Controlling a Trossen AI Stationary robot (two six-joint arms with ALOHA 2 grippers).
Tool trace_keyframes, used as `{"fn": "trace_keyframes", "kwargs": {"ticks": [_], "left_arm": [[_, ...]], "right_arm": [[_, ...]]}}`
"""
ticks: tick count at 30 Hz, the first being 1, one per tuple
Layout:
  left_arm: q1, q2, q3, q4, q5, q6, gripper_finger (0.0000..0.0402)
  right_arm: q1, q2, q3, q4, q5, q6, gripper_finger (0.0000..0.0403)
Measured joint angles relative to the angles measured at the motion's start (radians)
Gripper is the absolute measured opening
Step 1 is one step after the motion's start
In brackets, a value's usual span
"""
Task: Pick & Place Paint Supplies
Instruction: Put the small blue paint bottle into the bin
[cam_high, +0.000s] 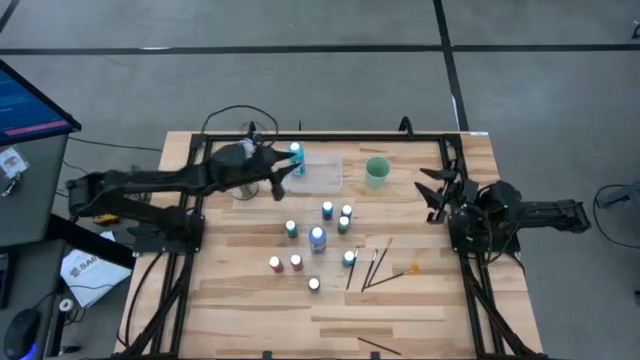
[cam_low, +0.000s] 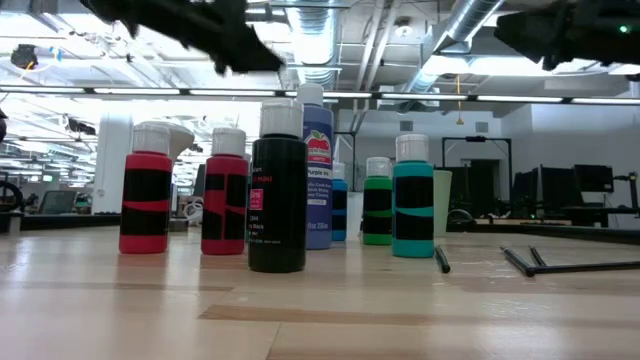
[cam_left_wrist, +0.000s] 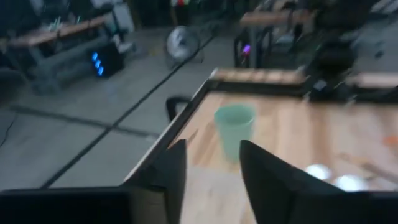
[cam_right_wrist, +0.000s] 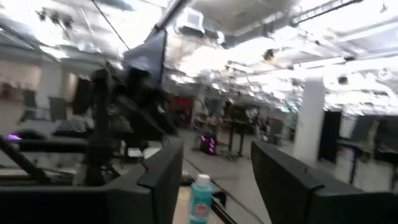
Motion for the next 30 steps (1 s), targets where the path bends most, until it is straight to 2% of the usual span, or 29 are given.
{"fn": "trace_keyframes", "kwargs": {"ticks": [4, 7, 12, 16, 19, 24, 30], "left_arm": [[-0.074, -0.155, 0.0, -0.065, 0.001, 0.0, 0.0186], [-0.127, -0.258, 0.0, -0.097, -0.009, 0.0, 0.0203], [-0.2, -0.385, 0.0, -0.181, -0.077, 0.0, 0.0207], [-0.233, -0.453, -0.05, -0.203, -0.099, 0.0, 0.0202], [-0.244, -0.51, -0.106, -0.199, -0.099, -0.003, 0.0199], [-0.247, -0.62, -0.215, -0.188, -0.1, -0.043, 0.0192], [-0.247, -0.745, -0.344, -0.133, -0.1, -0.074, 0.0182]], "right_arm": [[0.0, 0.194, 0.113, -0.071, 0.057, 0.051, 0.0224], [0.0, 0.36, 0.206, -0.109, 0.074, 0.078, 0.0233], [-0.002, 0.641, 0.387, -0.182, 0.074, 0.099, 0.0232], [-0.024, 0.841, 0.549, -0.311, 0.058, 0.162, 0.0229], [-0.052, 0.975, 0.668, -0.437, -0.027, 0.204, 0.0229], [-0.109, 1.171, 0.835, -0.583, -0.24, 0.227, 0.0227], [-0.156, 1.358, 0.985, -0.683, -0.367, 0.206, 0.0225]]}}
